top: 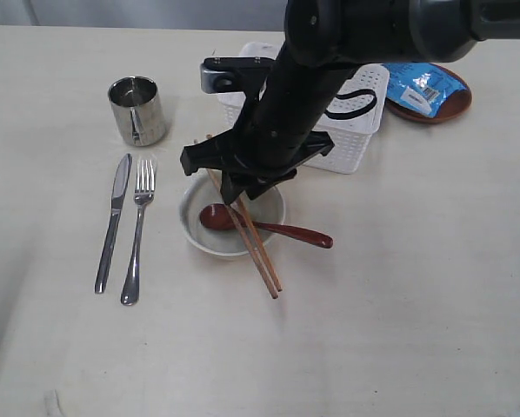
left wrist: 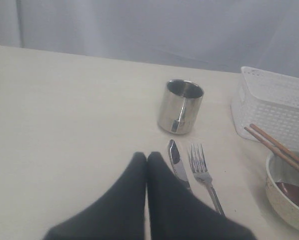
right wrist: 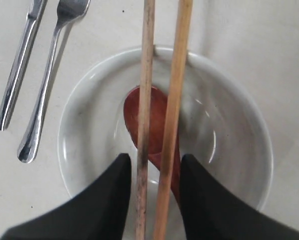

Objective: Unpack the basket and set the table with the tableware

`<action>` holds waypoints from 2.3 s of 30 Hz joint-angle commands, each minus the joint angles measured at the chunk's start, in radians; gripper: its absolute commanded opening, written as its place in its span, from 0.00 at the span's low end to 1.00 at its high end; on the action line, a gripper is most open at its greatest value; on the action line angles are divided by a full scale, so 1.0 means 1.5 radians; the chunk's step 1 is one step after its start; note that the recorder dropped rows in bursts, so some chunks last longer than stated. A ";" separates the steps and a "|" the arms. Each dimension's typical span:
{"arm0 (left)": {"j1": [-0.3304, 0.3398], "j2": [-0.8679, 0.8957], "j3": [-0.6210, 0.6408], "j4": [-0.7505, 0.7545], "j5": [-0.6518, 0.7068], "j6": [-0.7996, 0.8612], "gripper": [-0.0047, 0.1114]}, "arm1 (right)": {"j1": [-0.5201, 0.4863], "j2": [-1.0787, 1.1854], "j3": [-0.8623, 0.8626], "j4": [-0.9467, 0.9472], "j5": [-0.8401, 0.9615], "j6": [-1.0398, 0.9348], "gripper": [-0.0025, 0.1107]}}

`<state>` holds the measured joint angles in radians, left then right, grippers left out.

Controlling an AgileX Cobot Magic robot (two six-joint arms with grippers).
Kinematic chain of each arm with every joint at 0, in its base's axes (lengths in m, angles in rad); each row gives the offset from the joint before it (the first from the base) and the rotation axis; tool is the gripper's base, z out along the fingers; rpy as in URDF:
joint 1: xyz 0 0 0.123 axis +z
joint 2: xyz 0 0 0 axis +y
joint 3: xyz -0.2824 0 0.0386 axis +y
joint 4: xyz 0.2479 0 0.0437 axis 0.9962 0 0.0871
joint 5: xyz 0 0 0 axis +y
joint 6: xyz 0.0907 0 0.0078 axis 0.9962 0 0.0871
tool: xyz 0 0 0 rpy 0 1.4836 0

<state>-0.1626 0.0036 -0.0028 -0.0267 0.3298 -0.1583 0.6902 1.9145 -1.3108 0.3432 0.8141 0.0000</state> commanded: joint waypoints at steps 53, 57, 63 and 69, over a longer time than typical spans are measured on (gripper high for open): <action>0.001 -0.002 0.002 -0.003 -0.007 0.000 0.04 | 0.000 0.036 -0.002 0.104 0.004 -0.156 0.54; 0.001 -0.002 0.002 -0.003 -0.007 0.000 0.04 | 0.000 0.036 -0.002 0.104 0.006 -0.163 0.50; 0.001 -0.002 0.002 -0.003 -0.007 0.000 0.04 | 0.000 0.036 -0.002 0.105 0.006 -0.173 0.49; 0.001 -0.002 0.002 -0.003 -0.007 0.000 0.04 | 0.000 0.033 -0.002 0.104 0.009 -0.179 0.49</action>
<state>-0.1626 0.0036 -0.0028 -0.0267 0.3298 -0.1583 0.6902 1.9688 -1.3108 0.4981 0.8149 -0.2551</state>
